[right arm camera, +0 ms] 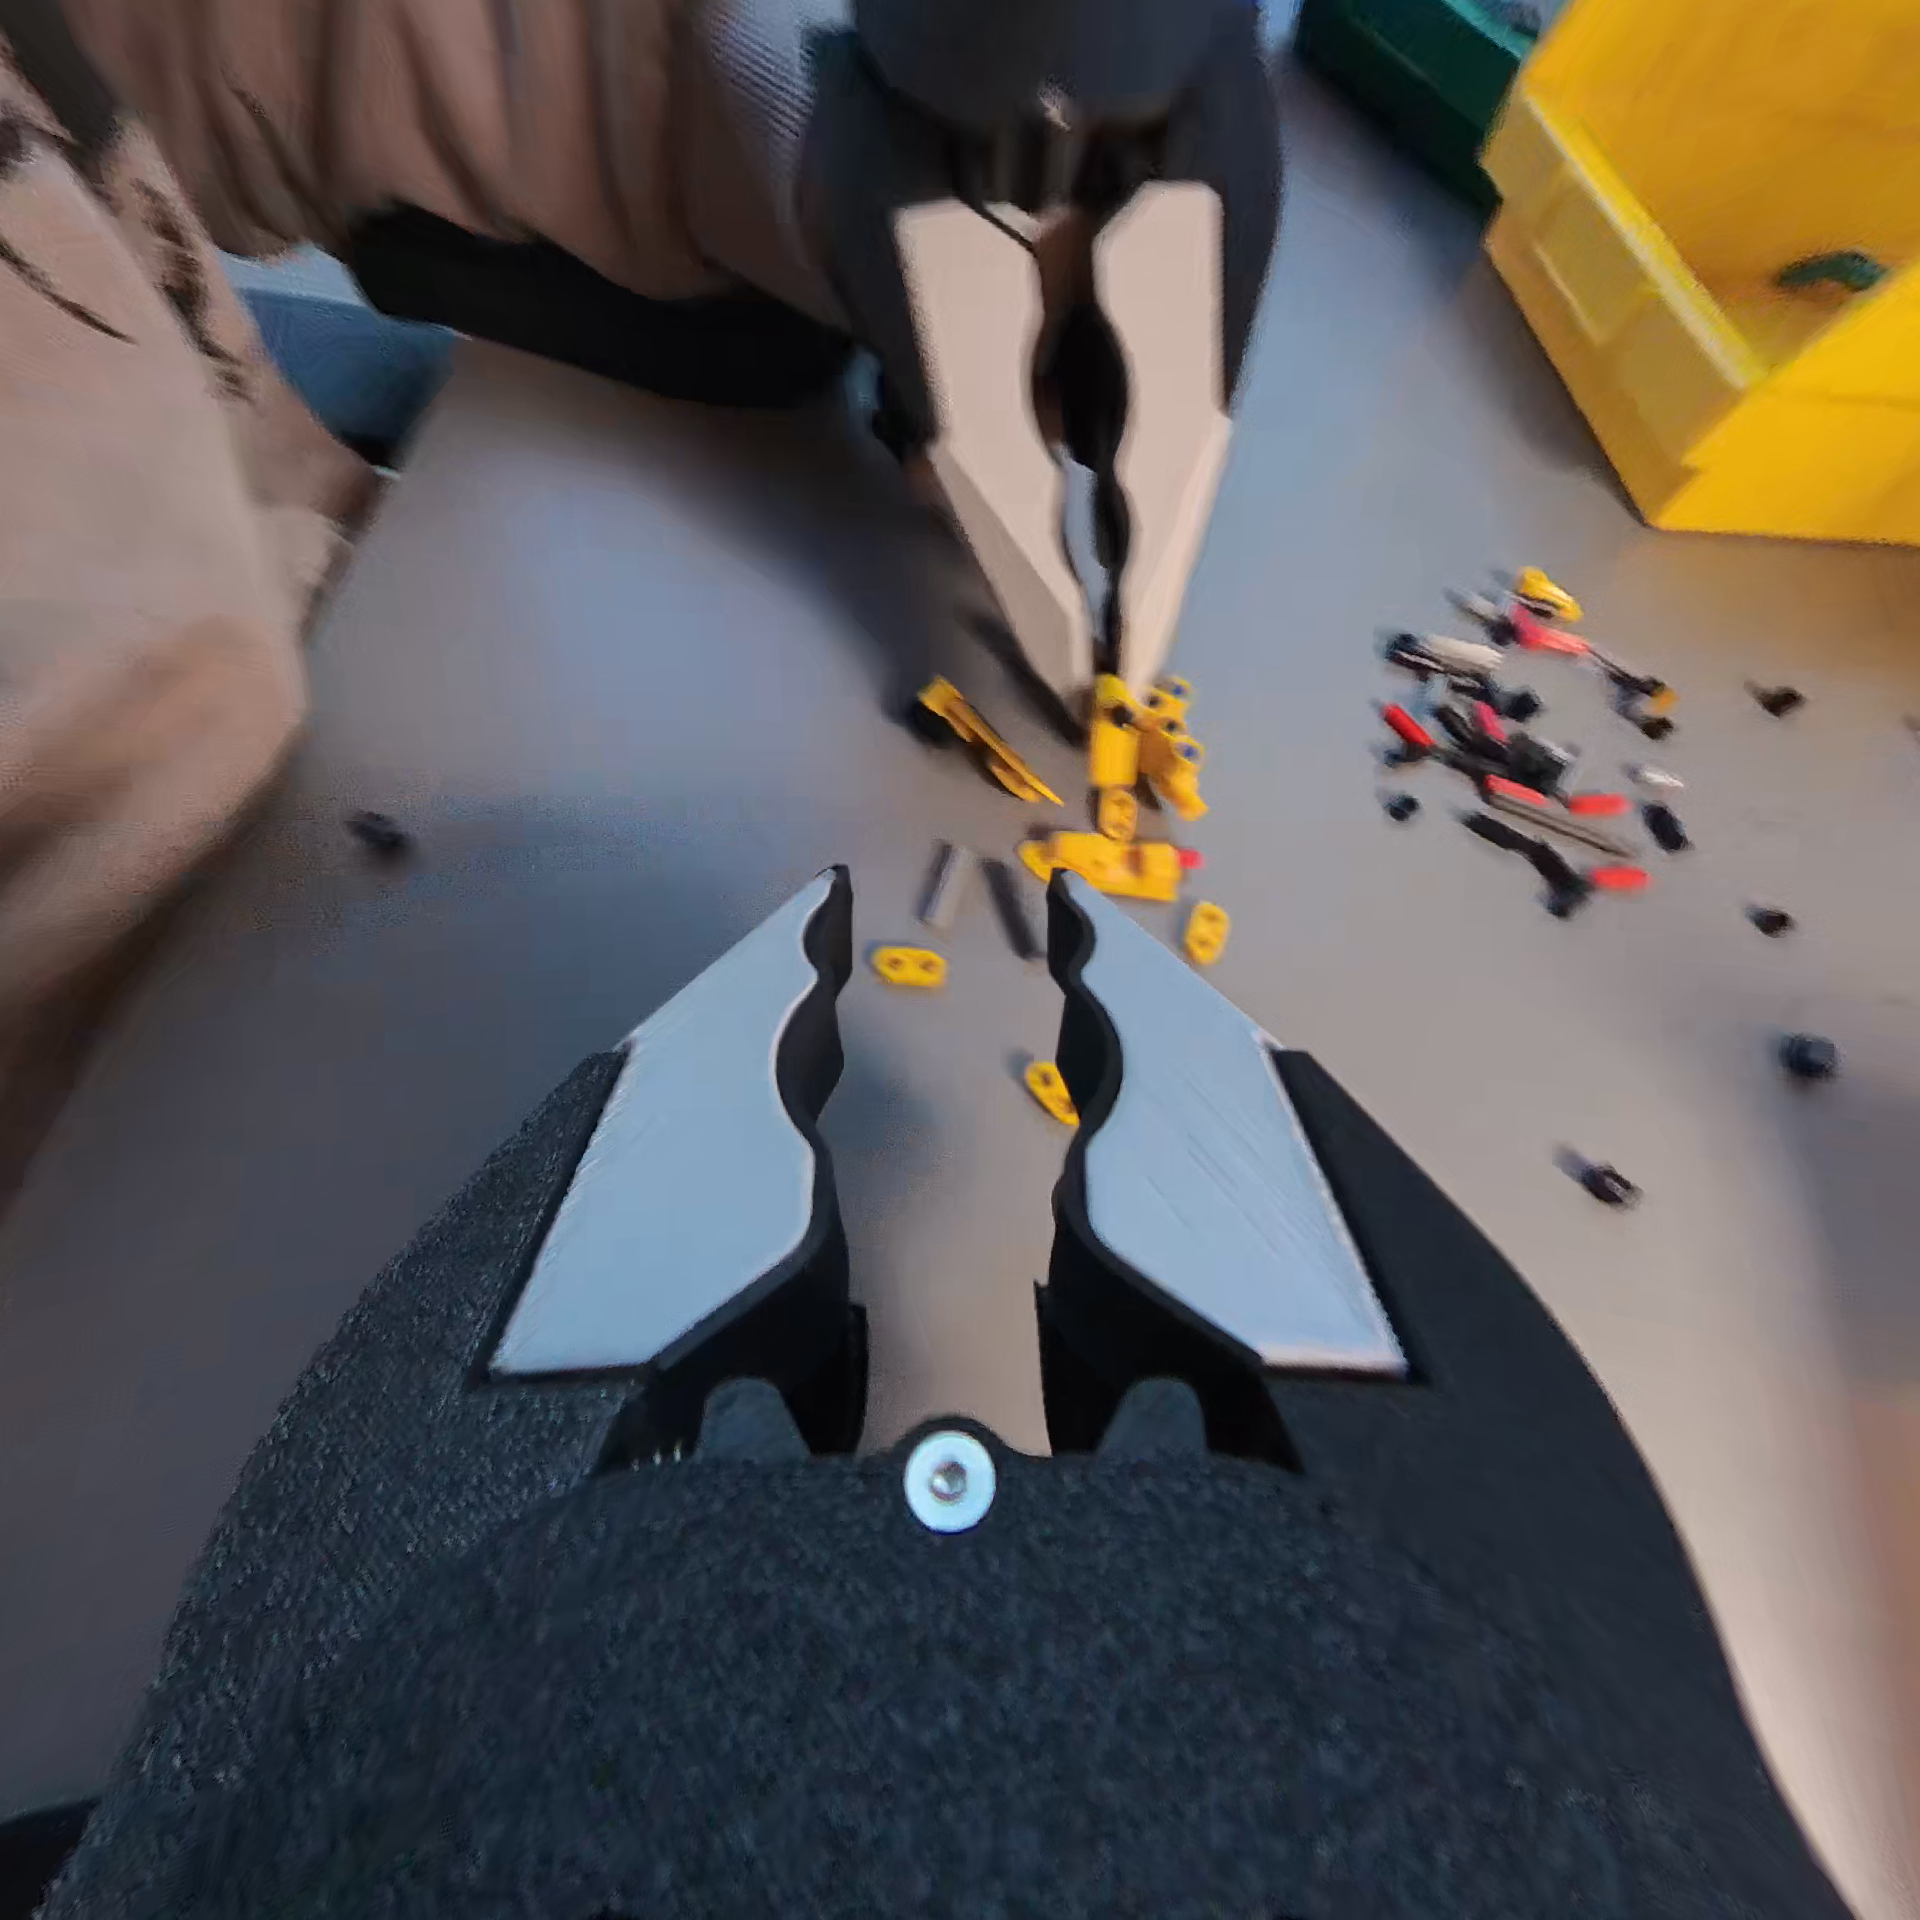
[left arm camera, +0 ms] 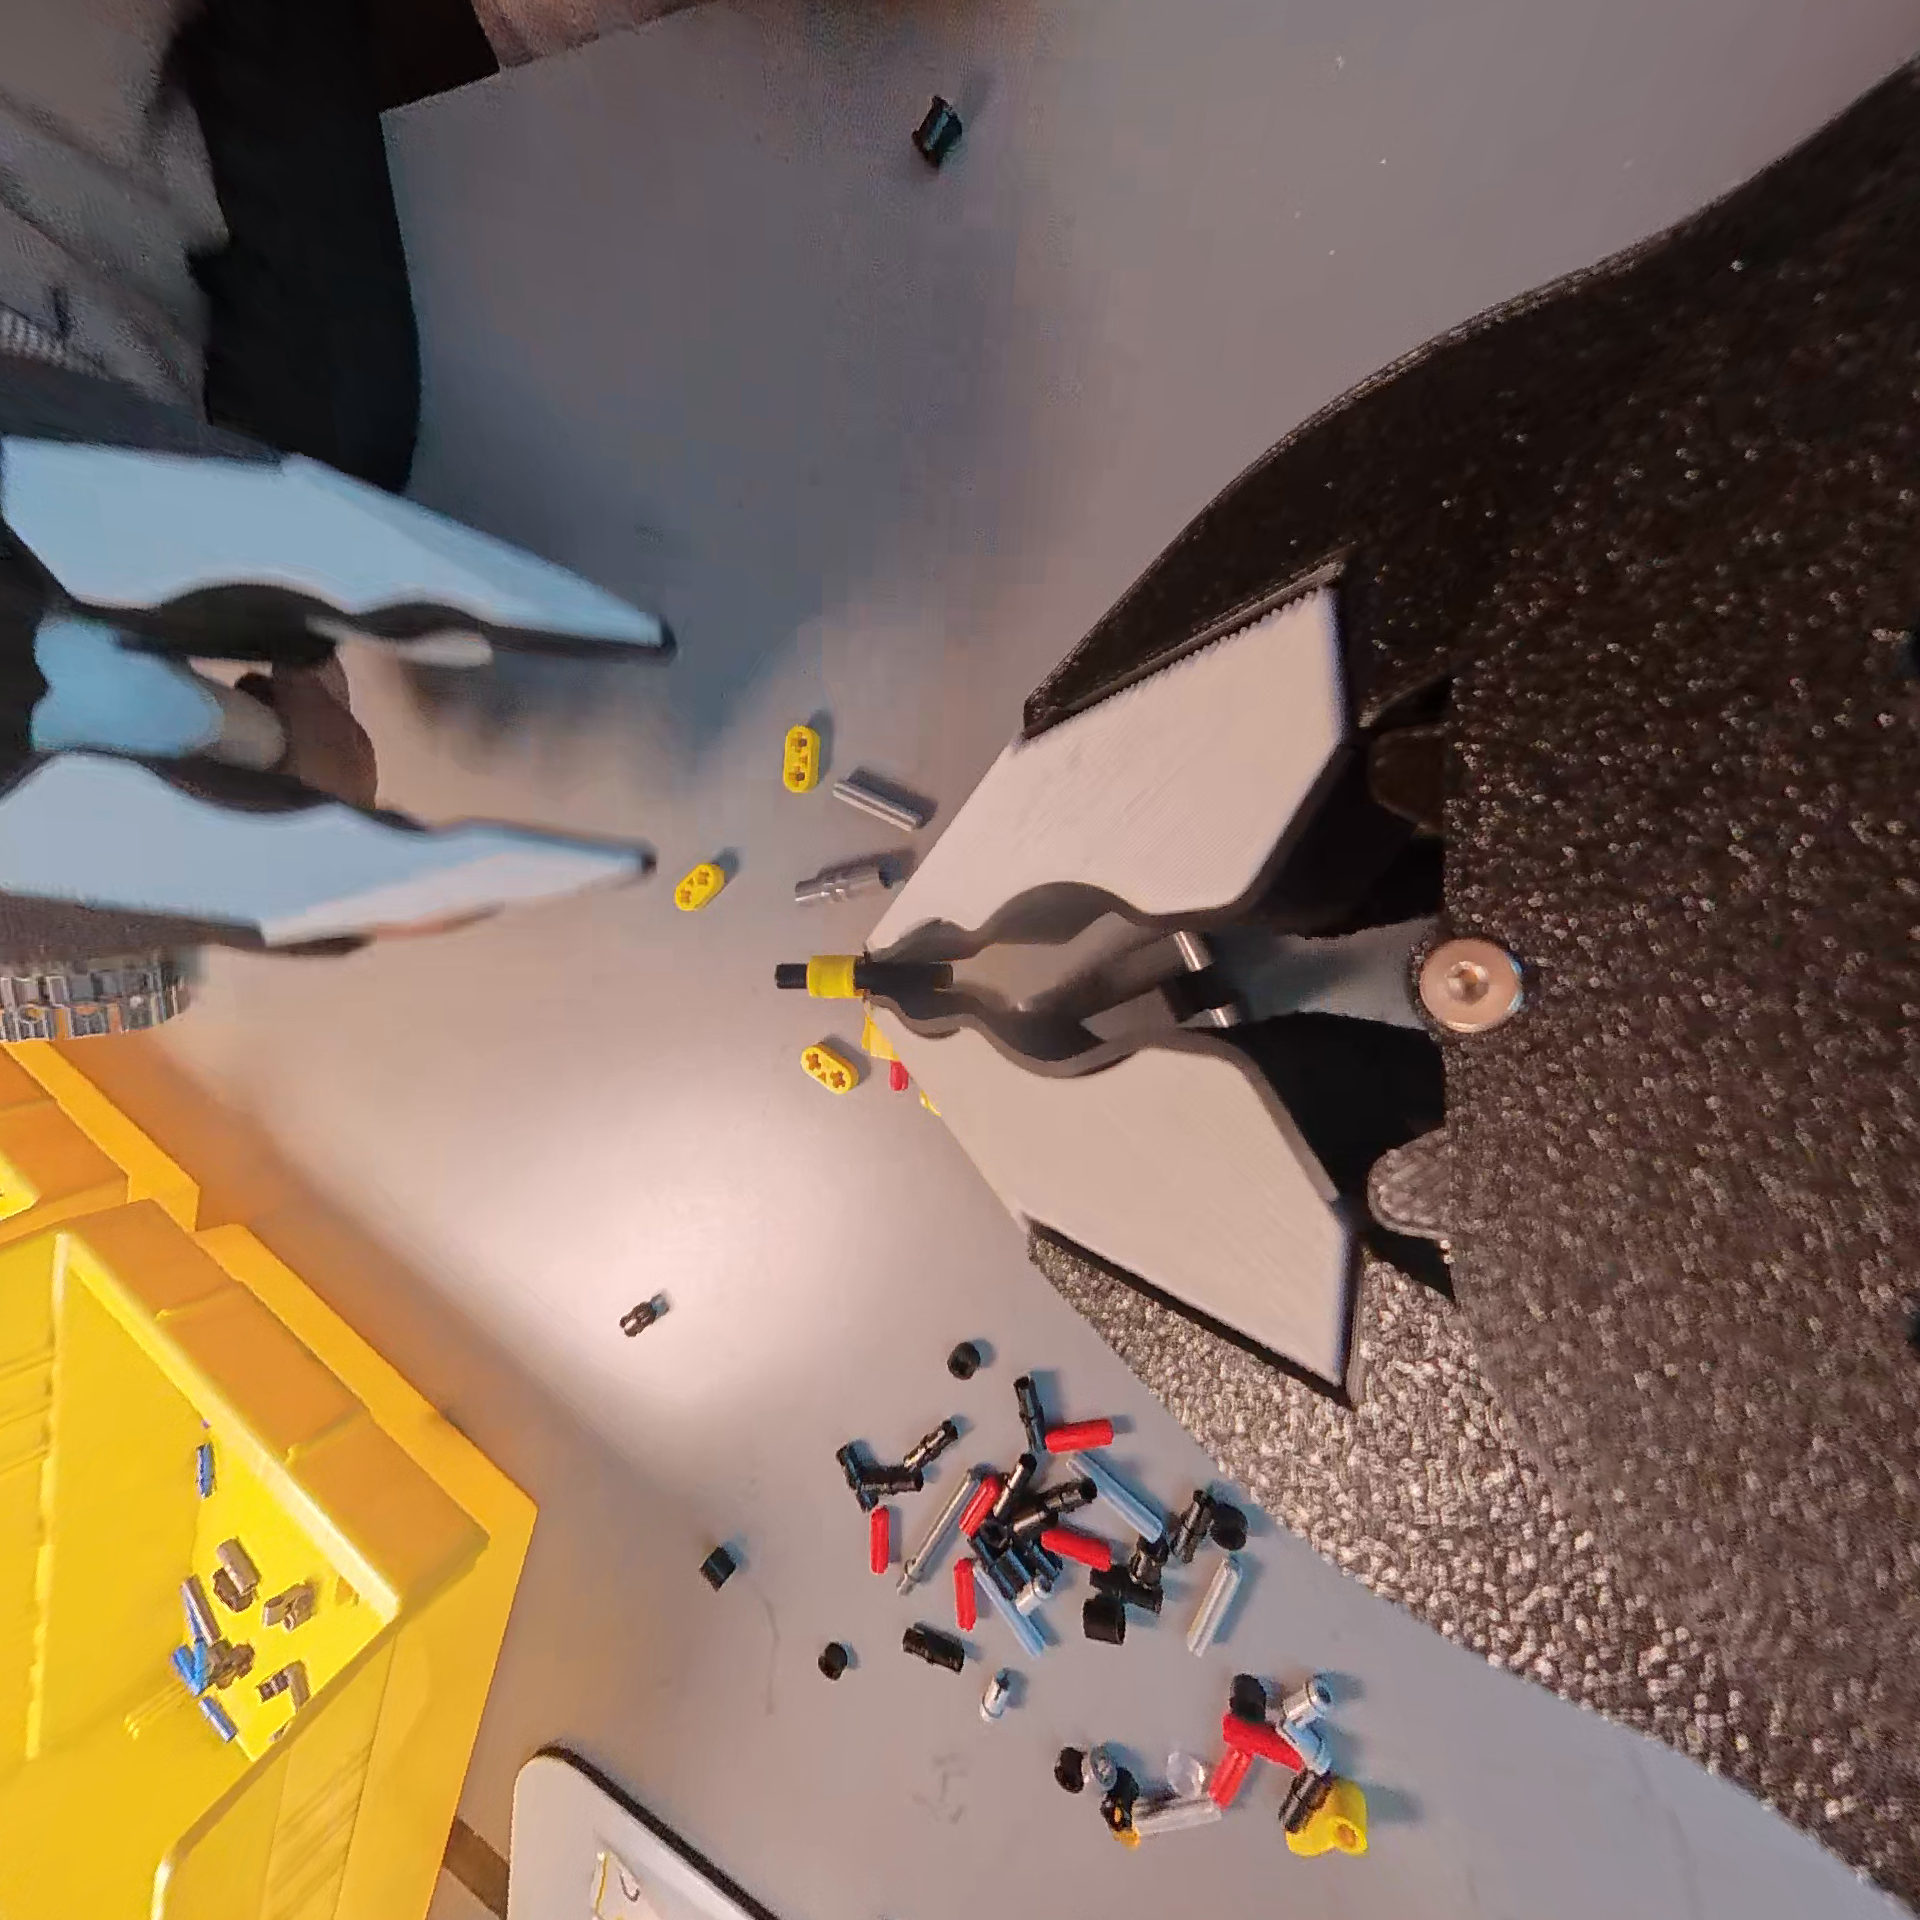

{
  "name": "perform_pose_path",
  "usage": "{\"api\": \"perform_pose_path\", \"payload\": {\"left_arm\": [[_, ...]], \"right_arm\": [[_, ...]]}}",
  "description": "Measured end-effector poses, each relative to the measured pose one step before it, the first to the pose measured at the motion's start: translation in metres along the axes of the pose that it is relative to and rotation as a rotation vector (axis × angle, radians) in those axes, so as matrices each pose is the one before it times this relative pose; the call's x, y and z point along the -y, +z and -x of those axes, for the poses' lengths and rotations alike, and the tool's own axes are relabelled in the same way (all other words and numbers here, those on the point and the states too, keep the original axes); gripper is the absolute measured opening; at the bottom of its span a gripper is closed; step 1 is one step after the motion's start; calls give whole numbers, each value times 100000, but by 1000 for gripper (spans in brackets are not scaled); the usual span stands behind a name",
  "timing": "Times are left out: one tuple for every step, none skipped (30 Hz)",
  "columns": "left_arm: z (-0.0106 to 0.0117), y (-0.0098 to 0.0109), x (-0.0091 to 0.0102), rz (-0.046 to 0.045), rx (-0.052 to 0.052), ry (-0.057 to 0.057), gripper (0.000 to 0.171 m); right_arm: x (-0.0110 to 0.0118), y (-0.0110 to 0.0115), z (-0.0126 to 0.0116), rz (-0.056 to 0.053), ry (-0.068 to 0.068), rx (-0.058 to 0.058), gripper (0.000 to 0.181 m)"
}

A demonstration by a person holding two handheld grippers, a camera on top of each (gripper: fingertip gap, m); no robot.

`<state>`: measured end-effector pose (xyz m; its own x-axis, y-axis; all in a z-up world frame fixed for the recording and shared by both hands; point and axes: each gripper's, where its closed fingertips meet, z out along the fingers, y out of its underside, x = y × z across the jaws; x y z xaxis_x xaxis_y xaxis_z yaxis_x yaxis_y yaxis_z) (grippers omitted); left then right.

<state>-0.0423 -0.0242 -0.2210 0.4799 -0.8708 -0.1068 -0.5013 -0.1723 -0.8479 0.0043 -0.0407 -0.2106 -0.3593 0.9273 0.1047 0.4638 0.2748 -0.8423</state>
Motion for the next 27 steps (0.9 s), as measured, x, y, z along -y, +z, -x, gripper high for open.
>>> {"api": "perform_pose_path", "payload": {"left_arm": [[176, -55, 78, -432, 657, -214, 4], [189, -42, 85, -538, 709, -127, 4], [172, -34, 37, -357, 576, -188, 3], [161, -18, -34, -11, 576, -262, 4], [162, -13, -90, 243, 580, -142, 3], [141, -11, -101, 291, 638, -20, 3], [116, -19, -112, 269, 613, 47, 4], [79, -15, -106, 250, 445, 56, 4], [73, -17, -80, 201, 346, -1, 3], [51, -16, -61, 145, 297, -38, 3], [57, -15, -49, 133, 266, -22, 3], [55, -22, -18, 21, 296, -34, 3], [49, -21, 3, -88, 172, -83, 4], [21, -28, 26, -112, 70, -125, 4], [17, -14, 46, -239, 18, -190, 3], [-9, -11, 51, -277, -116, -297, 4], [-1, -17, 50, -301, -54, -385, 4], [-14, -12, 79, -421, -52, -395, 4], [-65, -39, 116, -597, -391, -404, 4], [-1, -51, 120, -722, 4, -505, 4], [159, -86, 79, -420, 1021, -536, 4], [192, -111, 21, -27, 897, -350, 4], [71, -130, 28, -211, -89, -309, 4], [-54, -139, 50, -473, -966, -469, 4], [-142, -105, 24, -229, -1555, -535, 4], [-205, -85, 4, -80, -1663, -228, 4], [-166, -67, 12, -131, -1140, 92, 4]], "right_arm": [[995, 62, 2308, -2255, 48, 11720, 33], [489, 546, 2618, 955, -217, 12742, 32], [42, 1026, 2173, 3622, -1616, 9568, 31], [-92, 1272, 1624, 4043, -3407, 6007, 30], [-179, 1306, 1362, 4481, -3151, 5095, 30], [-174, 1166, 844, 4400, -2476, 2862, 30], [-197, 937, 458, 4042, -2307, 1112, 30], [-265, 685, 379, 3794, -1805, 1329, 29], [-19, 389, 145, 1772, -1350, 183, 27], [141, 121, -4, 480, -1132, -498, 23], [-163, 86, -73, 1857, -518, -669, 20], [-235, 25, -193, 1834, -594, -1577, 14], [-167, -2, -8, 1229, -511, -508, 11], [-174, -35, 60, 1248, 26, -68, 7], [-205, -40, 6, 1460, 111, -336, 5], [-85, -28, -9, 665, 15, -362, 5], [-43, -36, 21, 272, 182, 50, 4], [-51, -64, 30, 67, 273, 488, 4], [22, -151, -148, -891, 670, -329, 4], [264, -392, -564, -3130, 818, -2187, 4], [671, -872, -952, -6443, 1394, -3563, 4], [884, -1378, -1846, -7815, 2195, -7431, 4], [895, -1753, -3221, -7549, 2486, -13729, 4], [540, -1677, -4050, -5070, 3584, -15733, 5], [5, -1180, -4086, -1762, 4100, -13254, 5], [-430, -576, -3972, 901, 3743, -11823, 5], [-657, 79, -3676, 2535, 2386, -10763, 5]]}}
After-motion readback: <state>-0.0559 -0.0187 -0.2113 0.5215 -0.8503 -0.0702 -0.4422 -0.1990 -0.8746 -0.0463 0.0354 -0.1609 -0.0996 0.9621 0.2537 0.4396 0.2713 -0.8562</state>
